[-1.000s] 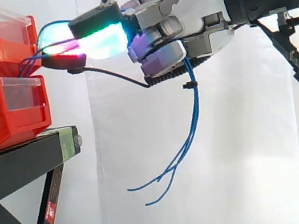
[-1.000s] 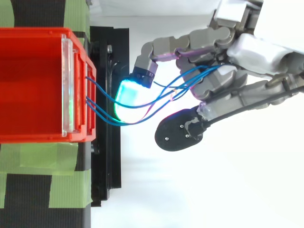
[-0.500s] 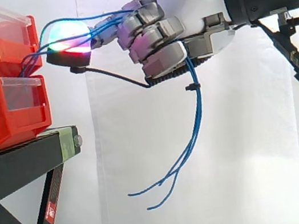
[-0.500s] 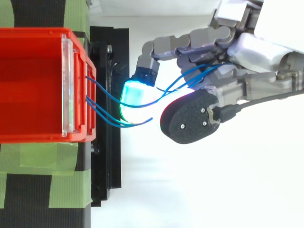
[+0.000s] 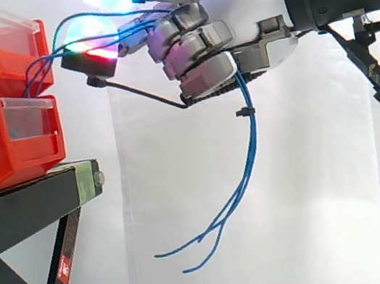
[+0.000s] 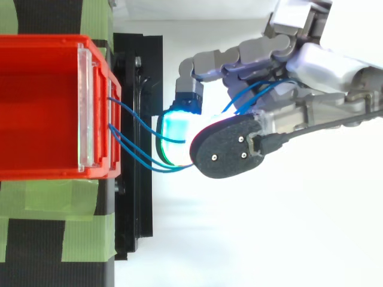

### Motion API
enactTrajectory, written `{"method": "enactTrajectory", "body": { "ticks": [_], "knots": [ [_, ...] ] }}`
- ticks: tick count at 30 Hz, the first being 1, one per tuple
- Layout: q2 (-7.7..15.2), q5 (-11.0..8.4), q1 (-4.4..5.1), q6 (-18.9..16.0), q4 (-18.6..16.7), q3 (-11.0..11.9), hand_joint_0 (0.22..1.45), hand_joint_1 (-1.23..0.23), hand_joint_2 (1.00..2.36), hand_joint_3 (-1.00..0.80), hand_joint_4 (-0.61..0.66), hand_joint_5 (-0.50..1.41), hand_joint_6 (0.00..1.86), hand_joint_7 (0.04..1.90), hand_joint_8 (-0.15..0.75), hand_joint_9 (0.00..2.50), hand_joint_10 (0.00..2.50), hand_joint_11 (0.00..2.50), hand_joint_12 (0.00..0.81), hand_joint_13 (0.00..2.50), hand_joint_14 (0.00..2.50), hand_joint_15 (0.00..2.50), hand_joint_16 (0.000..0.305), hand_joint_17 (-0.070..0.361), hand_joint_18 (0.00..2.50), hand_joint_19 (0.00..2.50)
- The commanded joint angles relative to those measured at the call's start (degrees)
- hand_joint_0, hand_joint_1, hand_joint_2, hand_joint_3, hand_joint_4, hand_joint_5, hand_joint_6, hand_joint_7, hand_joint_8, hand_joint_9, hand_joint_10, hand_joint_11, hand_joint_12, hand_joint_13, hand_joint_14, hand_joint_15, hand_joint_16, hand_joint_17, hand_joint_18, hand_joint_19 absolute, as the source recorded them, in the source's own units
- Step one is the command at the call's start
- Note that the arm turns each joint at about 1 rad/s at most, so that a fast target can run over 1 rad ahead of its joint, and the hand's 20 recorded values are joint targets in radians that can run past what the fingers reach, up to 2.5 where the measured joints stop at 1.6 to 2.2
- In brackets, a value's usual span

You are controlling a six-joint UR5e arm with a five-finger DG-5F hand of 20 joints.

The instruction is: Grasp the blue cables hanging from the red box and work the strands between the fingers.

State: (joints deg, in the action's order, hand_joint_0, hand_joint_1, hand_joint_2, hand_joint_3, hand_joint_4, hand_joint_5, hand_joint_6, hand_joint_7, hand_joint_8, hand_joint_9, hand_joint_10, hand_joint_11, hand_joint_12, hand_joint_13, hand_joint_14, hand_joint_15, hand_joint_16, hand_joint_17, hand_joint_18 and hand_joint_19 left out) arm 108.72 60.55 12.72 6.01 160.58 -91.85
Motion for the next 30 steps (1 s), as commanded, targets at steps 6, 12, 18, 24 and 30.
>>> {"method": "enactTrajectory", "body": {
  "ticks": [6,12,18,24,30],
  "knots": [
    [0.0,0.01,0.02,0.3,0.0,0.0,0.88,-0.64,1.01,-0.70,0.20,0.65,0.01,1.46,0.362,0.82,2.50,2.30,0.407,1.00,2.50,1.46,0.058,0.131,1.40,1.48],
    [0.0,0.10,0.11,0.5,-0.1,0.0,0.88,-0.66,1.02,-0.61,0.17,0.64,0.01,1.46,0.362,0.82,2.50,2.30,0.407,1.00,2.50,1.46,0.058,0.131,1.40,1.48],
    [0.0,0.10,0.11,0.7,-0.1,0.0,0.87,-0.69,1.02,-0.40,0.17,0.61,0.01,1.41,0.362,0.82,2.50,2.30,0.407,1.00,2.50,1.46,0.058,0.131,1.40,1.48],
    [0.0,0.10,0.02,0.7,0.1,0.0,0.89,-0.72,1.02,-0.37,0.12,0.60,0.01,1.46,0.362,0.82,2.50,2.30,0.407,1.00,2.50,1.46,0.058,0.131,1.40,1.48],
    [0.0,0.18,0.11,0.9,0.2,-0.1,0.89,-0.73,1.03,-0.32,0.10,0.60,0.01,1.47,0.362,0.82,2.50,2.30,0.407,1.00,2.50,1.46,0.058,0.131,1.40,1.48]
  ]
}}
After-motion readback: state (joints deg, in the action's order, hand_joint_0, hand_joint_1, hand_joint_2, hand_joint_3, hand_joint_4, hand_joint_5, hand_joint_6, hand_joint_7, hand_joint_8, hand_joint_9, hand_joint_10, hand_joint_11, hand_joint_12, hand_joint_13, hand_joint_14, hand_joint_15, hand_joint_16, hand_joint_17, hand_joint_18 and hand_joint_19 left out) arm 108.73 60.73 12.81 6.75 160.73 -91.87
